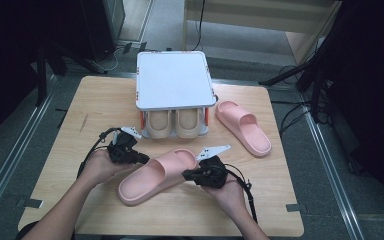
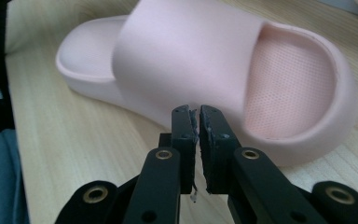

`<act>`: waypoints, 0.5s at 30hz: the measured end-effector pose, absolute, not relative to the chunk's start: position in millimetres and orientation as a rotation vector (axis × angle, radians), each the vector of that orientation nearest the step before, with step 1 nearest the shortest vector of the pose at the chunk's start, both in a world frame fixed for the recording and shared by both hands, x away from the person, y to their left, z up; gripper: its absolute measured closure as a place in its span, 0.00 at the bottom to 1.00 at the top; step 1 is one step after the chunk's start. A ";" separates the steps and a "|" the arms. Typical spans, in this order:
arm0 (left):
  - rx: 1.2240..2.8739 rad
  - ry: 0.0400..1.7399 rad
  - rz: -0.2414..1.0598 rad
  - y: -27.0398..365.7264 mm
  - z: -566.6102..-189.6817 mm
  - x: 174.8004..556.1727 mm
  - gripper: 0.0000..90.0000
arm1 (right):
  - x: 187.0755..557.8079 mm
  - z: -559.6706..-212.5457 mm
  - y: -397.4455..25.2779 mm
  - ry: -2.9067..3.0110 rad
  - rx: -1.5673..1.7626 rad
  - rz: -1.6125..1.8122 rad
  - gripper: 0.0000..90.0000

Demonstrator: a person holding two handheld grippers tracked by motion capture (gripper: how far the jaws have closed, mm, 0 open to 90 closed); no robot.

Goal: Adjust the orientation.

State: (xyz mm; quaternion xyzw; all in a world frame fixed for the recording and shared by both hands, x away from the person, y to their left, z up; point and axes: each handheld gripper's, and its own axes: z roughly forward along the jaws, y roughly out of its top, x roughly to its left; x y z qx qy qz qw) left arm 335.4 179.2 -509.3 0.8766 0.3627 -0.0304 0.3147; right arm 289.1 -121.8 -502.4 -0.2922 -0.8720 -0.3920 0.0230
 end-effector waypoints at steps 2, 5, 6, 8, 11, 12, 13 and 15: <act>2.311 0.956 -0.080 179.0 -509.3 335.3 0.95 | 291.0 -504.6 -121.3 -2.695 -0.907 -1.214 0.95; 2.309 0.957 -0.090 179.2 -509.6 334.7 0.95 | 293.0 -504.6 -121.9 -2.683 -0.911 -1.224 0.95; 2.310 0.958 -0.087 179.1 -509.5 334.3 0.95 | 293.0 -504.4 -121.6 -2.690 -0.910 -1.220 0.95; 2.307 0.957 -0.083 179.2 -509.8 332.9 0.95 | 293.5 -504.4 -121.2 -2.694 -0.908 -1.220 0.95; 2.301 0.969 -0.095 180.8 -510.0 330.1 0.95 | 296.1 -504.1 -121.0 -2.695 -0.912 -1.214 0.94; 2.305 0.966 -0.093 181.2 -509.9 329.3 0.95 | 297.2 -504.2 -120.9 -2.696 -0.909 -1.216 0.94; 2.303 0.969 -0.093 181.4 -509.9 327.7 0.95 | 298.1 -504.3 -120.8 -2.695 -0.910 -1.217 0.93; 2.302 0.971 -0.095 181.4 -509.8 324.9 0.95 | 300.5 -504.4 -120.5 -2.687 -0.909 -1.217 0.93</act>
